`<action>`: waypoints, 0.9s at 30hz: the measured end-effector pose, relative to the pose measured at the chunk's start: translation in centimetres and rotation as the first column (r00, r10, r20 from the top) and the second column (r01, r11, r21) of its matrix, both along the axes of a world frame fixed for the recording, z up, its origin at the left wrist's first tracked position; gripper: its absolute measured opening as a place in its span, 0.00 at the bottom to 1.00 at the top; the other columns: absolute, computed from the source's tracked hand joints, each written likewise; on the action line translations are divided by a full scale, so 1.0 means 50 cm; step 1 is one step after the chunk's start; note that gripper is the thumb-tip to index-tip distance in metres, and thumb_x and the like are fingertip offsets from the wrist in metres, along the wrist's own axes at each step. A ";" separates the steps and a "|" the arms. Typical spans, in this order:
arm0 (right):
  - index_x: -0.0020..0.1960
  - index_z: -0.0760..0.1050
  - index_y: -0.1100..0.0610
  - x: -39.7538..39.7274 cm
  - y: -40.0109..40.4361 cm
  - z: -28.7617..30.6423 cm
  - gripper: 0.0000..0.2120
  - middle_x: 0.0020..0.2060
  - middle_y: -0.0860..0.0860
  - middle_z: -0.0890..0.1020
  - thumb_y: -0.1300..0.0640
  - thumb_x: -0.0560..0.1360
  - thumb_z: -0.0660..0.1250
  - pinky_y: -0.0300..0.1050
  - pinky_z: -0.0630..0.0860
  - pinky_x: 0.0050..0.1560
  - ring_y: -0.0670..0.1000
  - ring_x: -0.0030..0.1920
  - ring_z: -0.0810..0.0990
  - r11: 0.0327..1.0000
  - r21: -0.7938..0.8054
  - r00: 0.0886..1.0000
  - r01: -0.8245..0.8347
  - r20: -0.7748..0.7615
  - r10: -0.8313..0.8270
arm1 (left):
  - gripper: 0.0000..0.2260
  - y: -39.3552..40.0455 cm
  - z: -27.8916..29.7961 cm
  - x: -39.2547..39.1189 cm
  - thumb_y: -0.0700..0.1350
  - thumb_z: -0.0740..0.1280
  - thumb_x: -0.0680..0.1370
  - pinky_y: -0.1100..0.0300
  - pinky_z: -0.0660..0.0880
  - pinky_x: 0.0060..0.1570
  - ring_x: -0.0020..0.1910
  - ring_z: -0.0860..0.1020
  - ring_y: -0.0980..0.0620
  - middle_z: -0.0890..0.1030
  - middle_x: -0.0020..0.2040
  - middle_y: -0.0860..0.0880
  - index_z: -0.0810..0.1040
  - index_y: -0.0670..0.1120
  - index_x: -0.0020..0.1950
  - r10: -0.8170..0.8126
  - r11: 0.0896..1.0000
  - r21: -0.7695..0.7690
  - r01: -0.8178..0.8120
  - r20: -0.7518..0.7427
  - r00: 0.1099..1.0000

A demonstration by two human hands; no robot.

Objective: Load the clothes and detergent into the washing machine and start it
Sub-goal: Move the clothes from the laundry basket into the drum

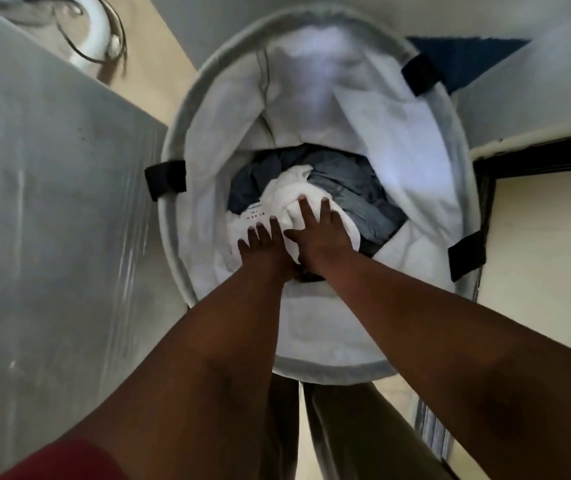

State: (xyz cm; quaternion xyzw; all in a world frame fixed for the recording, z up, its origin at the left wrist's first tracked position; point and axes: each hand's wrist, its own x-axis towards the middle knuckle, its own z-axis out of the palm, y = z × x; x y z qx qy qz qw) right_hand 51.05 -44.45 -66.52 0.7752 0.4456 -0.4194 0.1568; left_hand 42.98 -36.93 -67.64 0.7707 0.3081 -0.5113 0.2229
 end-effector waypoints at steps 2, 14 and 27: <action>0.75 0.59 0.42 0.001 0.008 -0.011 0.25 0.77 0.58 0.35 0.50 0.79 0.61 0.63 0.49 0.74 0.70 0.75 0.40 0.995 -0.028 0.993 -0.091 0.074 0.093 | 0.58 -0.008 -0.021 0.000 0.69 0.68 0.68 0.40 0.47 0.73 0.77 0.41 0.39 0.36 0.77 0.40 0.26 0.49 0.74 0.081 0.997 -0.005 -0.081 -0.004 0.997; 0.43 0.83 0.55 0.006 -0.004 -0.033 0.07 0.51 0.54 0.82 0.61 0.65 0.69 0.45 0.73 0.36 0.56 0.41 0.80 0.950 0.299 0.980 -0.091 0.195 0.033 | 0.38 0.031 -0.088 -0.018 0.49 0.63 0.79 0.44 0.68 0.62 0.65 0.70 0.37 0.64 0.71 0.36 0.41 0.45 0.78 0.260 0.954 0.096 -0.285 0.218 0.941; 0.69 0.68 0.57 -0.013 -0.008 0.191 0.19 0.67 0.55 0.67 0.59 0.78 0.62 0.50 0.73 0.49 0.60 0.62 0.69 0.908 0.359 0.963 0.216 0.075 -0.259 | 0.27 0.072 0.143 -0.022 0.45 0.62 0.78 0.49 0.68 0.66 0.67 0.69 0.39 0.65 0.71 0.37 0.58 0.44 0.75 0.320 0.946 -0.054 -0.320 0.319 0.892</action>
